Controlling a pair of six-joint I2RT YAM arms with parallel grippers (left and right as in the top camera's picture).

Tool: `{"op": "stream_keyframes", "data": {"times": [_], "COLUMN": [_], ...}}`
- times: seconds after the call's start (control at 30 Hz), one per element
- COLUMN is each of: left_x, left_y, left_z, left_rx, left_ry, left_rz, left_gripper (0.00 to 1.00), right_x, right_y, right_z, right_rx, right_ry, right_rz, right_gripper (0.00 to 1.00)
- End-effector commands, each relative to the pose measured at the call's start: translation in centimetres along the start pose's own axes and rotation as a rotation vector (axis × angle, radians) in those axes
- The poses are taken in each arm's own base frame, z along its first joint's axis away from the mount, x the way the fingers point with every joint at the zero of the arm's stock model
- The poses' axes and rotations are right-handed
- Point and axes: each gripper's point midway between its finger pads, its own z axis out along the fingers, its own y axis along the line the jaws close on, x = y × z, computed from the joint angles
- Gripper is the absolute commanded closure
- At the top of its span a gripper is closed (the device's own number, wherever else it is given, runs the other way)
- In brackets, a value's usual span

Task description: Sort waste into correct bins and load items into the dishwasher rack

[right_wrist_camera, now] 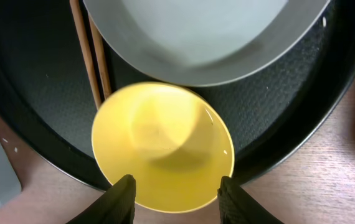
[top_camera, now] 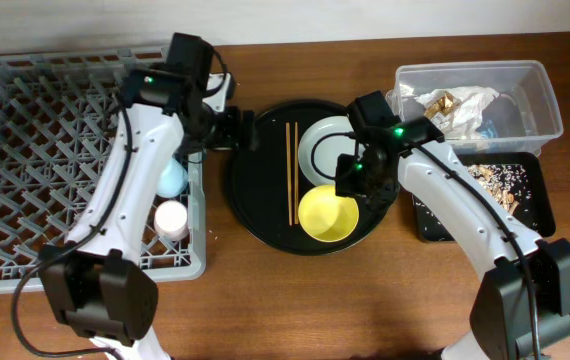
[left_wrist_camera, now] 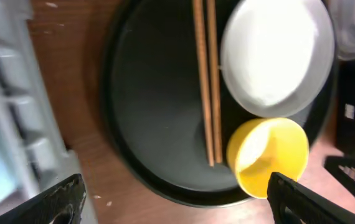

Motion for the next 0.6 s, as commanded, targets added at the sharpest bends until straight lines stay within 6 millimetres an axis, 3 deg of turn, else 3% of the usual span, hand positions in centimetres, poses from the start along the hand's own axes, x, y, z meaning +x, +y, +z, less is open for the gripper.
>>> {"op": "stream_keyframes", "data": {"times": [0.0, 0.23, 0.37, 0.43, 0.57], "left_x": [1.7, 3.8, 4.9, 5.1, 5.8], "left_y": [-3.4, -4.4, -4.2, -4.8, -6.6], "left_z": [2.8, 6.4, 7.1, 7.1, 7.7], "left_rx": [0.038, 0.042, 0.042, 0.059, 0.069], "left_ry": [0.078, 0.211, 0.267, 0.273, 0.276], "left_rz": [0.052, 0.007, -0.006, -0.001, 0.050], "left_gripper": [0.07, 0.07, 0.11, 0.17, 0.18], "right_x": [-0.4, -0.6, -1.0, -1.2, -2.1], "right_y": [-0.5, -0.9, -1.4, -1.8, -3.3], "right_z": [0.0, 0.0, 0.0, -0.1, -0.5], "right_rx": [-0.026, -0.023, 0.003, 0.006, -0.011], "right_ry": [0.007, 0.004, -0.015, -0.019, -0.023], "right_rz": [0.047, 0.055, 0.056, 0.066, 0.124], "right_gripper": [0.55, 0.55, 0.55, 0.55, 0.56]}}
